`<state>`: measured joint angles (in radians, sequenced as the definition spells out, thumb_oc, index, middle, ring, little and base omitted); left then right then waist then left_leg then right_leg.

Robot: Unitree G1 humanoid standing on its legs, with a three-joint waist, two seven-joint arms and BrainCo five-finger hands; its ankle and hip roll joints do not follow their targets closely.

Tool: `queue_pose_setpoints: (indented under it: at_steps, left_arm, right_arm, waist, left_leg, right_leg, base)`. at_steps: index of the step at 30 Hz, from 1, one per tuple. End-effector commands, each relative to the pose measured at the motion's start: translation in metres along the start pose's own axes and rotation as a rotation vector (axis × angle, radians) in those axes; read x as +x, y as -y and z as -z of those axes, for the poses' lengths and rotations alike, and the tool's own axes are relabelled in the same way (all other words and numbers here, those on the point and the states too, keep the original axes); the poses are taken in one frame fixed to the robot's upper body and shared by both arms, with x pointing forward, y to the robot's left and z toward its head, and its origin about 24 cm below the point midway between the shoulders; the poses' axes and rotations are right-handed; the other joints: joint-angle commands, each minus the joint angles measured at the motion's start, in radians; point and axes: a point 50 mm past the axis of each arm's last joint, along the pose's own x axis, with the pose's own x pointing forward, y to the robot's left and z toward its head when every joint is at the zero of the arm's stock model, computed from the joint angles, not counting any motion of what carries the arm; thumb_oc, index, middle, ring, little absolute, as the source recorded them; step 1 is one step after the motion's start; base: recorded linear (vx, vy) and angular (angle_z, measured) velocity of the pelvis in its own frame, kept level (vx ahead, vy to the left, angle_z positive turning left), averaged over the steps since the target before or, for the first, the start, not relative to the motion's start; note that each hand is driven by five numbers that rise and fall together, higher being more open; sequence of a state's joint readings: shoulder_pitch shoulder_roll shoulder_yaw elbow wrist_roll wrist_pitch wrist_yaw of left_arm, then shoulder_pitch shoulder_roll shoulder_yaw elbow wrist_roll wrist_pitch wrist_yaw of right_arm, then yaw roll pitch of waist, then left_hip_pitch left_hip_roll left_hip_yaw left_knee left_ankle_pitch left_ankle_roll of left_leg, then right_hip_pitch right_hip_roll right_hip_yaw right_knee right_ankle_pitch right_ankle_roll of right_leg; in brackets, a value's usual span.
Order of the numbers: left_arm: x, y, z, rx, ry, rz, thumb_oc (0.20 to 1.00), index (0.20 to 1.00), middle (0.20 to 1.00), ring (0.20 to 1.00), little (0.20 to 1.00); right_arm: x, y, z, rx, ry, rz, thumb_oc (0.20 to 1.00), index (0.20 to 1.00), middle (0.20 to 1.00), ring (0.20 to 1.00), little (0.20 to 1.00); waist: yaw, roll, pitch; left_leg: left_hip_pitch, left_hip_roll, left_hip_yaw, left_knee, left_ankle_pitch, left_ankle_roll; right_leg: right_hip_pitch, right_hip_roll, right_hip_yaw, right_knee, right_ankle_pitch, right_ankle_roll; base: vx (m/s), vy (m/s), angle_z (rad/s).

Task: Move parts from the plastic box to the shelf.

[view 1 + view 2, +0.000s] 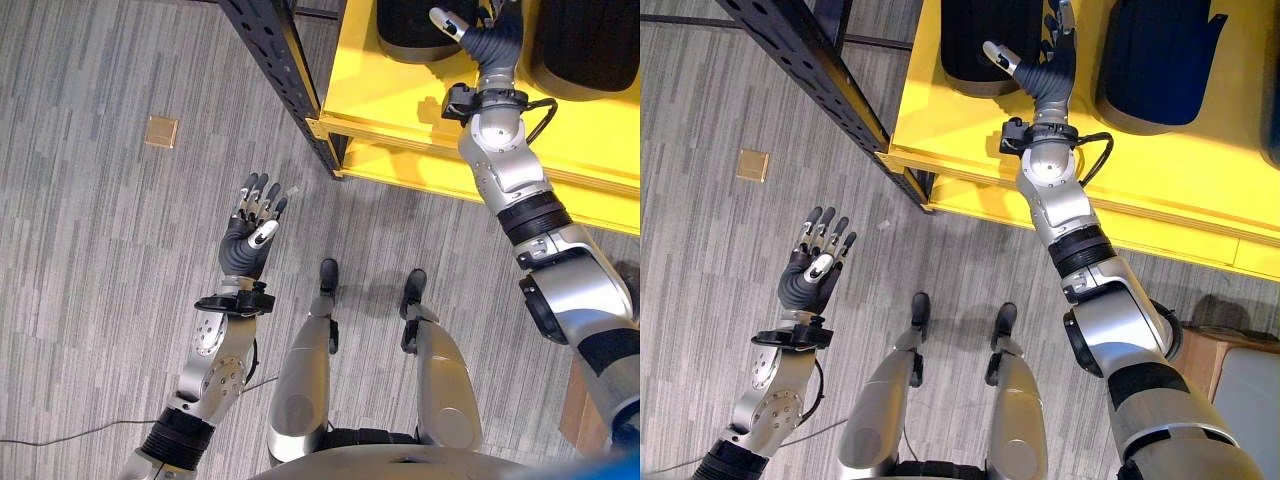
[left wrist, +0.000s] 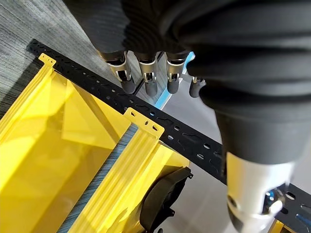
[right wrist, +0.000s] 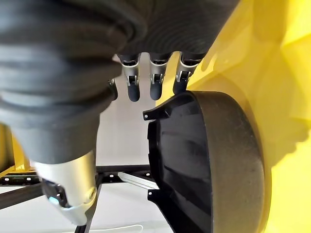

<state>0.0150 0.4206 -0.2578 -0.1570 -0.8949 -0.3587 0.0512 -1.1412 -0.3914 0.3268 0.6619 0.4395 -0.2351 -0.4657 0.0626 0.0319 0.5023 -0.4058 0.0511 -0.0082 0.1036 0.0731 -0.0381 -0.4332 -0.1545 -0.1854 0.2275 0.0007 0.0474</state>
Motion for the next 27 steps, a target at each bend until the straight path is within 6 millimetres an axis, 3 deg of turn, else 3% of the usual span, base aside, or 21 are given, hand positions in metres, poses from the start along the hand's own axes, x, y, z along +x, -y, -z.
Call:
queue_pose_setpoints:
  at_steps: [1, 17, 27]
  left_arm:
    - [-0.007, 0.017, -0.021, -0.027, 0.096, 0.071, 1.000, 1.000, 1.000, 1.000, 1.000]
    - [-0.007, 0.015, -0.020, -0.023, 0.094, 0.054, 1.000, 1.000, 1.000, 1.000, 1.000]
    - [-0.005, 0.014, -0.020, -0.018, 0.097, 0.052, 1.000, 1.000, 1.000, 1.000, 1.000]
  right_arm:
    - [-0.001, -0.015, -0.023, 0.072, 0.120, -0.051, 1.000, 1.000, 1.000, 1.000, 1.000]
    - [-0.007, -0.016, -0.018, 0.130, 0.102, -0.038, 1.000, 1.000, 1.000, 1.000, 1.000]
    - [-0.003, 0.004, -0.052, 0.082, 0.271, 0.027, 1.000, 1.000, 1.000, 1.000, 1.000]
  waist:
    - [0.003, -0.018, -0.048]
    - [0.000, -0.027, -0.052]
    - [-0.015, -0.039, -0.064]
  left_leg:
    - [0.022, 0.057, -0.016, 0.011, -0.011, -0.035]
    - [0.024, 0.055, -0.015, 0.019, -0.019, -0.033]
    - [0.037, 0.058, -0.012, 0.019, -0.026, -0.033]
  right_leg:
    - [0.015, -0.095, 0.044, -0.008, 0.039, 0.092]
    - [0.023, -0.095, 0.044, -0.017, 0.040, 0.093]
    - [0.033, -0.093, 0.048, -0.015, 0.036, 0.095]
  base:
    - [0.00, 0.000, 0.00]
    - [0.00, 0.000, 0.00]
    - [0.00, 0.000, 0.00]
